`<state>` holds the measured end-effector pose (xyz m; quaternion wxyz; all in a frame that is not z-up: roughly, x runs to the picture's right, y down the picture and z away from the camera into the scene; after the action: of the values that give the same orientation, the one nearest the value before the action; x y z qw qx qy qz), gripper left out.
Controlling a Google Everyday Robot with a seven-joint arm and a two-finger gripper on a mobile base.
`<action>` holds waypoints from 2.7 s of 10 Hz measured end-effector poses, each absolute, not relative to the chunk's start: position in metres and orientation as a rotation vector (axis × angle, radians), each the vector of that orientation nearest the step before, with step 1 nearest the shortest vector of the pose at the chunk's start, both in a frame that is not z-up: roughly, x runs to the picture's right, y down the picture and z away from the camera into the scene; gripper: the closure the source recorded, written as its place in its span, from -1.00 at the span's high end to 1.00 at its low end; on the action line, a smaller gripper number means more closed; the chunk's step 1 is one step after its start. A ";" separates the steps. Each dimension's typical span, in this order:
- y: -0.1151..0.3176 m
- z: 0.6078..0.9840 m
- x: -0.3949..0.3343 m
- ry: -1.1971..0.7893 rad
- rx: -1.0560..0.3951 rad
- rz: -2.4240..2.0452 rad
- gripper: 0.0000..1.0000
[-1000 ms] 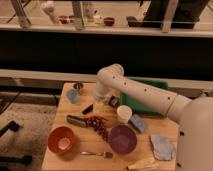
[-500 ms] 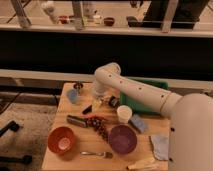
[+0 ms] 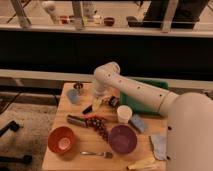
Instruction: Place brush in metal cup
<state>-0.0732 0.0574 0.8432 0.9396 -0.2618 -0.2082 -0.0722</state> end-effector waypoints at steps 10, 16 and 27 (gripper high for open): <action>0.057 0.843 -0.072 -0.424 -0.532 -0.148 0.60; 0.059 0.853 -0.056 -0.376 -0.528 -0.140 0.60; 0.076 0.922 0.004 -0.372 -0.531 -0.110 0.60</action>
<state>0.0044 0.0757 0.9221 0.9465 -0.2605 -0.1828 -0.0540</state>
